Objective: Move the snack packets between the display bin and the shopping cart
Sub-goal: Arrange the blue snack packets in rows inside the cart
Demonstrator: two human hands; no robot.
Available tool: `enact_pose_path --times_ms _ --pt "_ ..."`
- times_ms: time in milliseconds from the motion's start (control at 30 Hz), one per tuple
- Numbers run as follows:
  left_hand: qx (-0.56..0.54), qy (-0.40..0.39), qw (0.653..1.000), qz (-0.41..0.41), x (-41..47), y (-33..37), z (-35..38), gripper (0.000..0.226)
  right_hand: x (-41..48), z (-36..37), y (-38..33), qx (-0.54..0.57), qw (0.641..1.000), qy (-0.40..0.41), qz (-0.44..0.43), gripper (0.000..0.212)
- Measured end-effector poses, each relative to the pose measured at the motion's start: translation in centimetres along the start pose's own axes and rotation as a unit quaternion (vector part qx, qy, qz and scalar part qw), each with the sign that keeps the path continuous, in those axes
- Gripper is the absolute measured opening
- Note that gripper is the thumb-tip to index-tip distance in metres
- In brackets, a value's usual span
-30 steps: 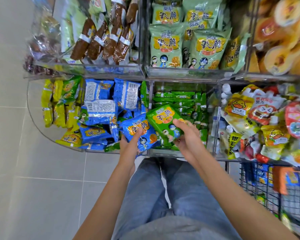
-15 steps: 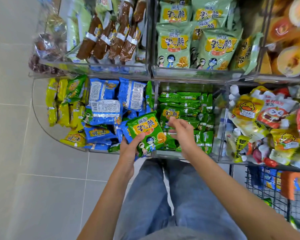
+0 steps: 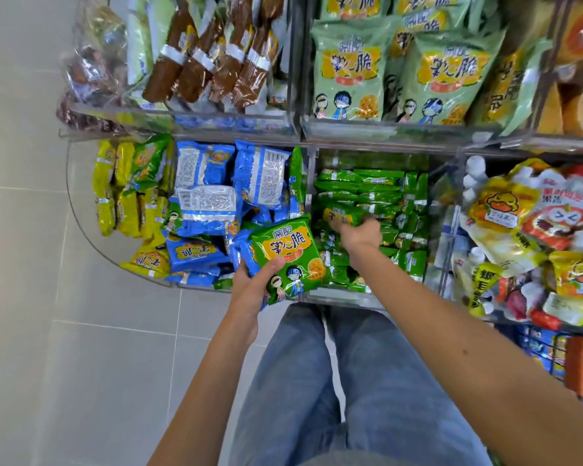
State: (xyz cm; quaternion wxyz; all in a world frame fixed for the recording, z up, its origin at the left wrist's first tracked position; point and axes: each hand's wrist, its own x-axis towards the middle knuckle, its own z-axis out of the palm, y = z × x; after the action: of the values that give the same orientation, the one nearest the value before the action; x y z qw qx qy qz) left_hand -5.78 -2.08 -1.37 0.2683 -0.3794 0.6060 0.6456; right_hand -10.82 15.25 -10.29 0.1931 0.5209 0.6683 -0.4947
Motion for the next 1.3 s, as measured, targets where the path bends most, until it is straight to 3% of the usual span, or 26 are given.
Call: enact_pose_path --times_ms 167,367,533,633,700,800,933,1033,1200,1300 --pt "0.012 -0.018 1.000 0.022 -2.2 1.3 -0.1 0.057 -5.0 -5.1 1.0 0.106 0.994 -0.030 -0.018 0.086" --pt "0.061 -0.070 0.995 0.029 -4.5 2.7 -1.7 0.078 -11.8 -10.3 3.4 0.183 0.982 0.011 -0.038 0.094" --pt "0.163 -0.138 0.977 0.010 -4.3 4.0 -3.0 0.081 -16.4 -11.0 5.8 0.282 0.956 0.068 -0.044 0.078" --pt "0.219 -0.196 0.956 0.006 -4.2 4.7 -2.7 0.069 -19.2 -10.5 8.2 0.365 0.925 0.100 -0.024 0.031" --pt "0.274 -0.231 0.934 0.006 -4.1 4.9 -1.7 0.059 -20.8 -10.0 10.4 0.418 0.899 0.127 0.005 0.019" --pt "0.353 -0.295 0.888 0.015 -4.6 4.6 1.3 0.035 -23.1 -10.1 13.9 0.484 0.851 0.200 0.036 0.020" --pt "0.458 -0.373 0.807 0.022 -6.8 2.7 7.0 0.044 -25.6 -11.1 18.4 0.567 0.773 0.280 0.057 0.026" --pt "0.509 -0.424 0.749 0.030 -9.7 0.2 11.3 0.058 -26.7 -12.0 21.4 0.609 0.717 0.328 0.085 0.016" --pt "0.544 -0.502 0.672 0.019 -14.4 -5.6 18.0 0.063 -26.5 -15.3 26.2 0.669 0.643 0.358 0.103 0.013" --pt "0.546 -0.515 0.660 0.021 -16.9 -9.3 22.1 0.066 -25.1 -19.0 29.0 0.684 0.622 0.367 0.104 0.021"
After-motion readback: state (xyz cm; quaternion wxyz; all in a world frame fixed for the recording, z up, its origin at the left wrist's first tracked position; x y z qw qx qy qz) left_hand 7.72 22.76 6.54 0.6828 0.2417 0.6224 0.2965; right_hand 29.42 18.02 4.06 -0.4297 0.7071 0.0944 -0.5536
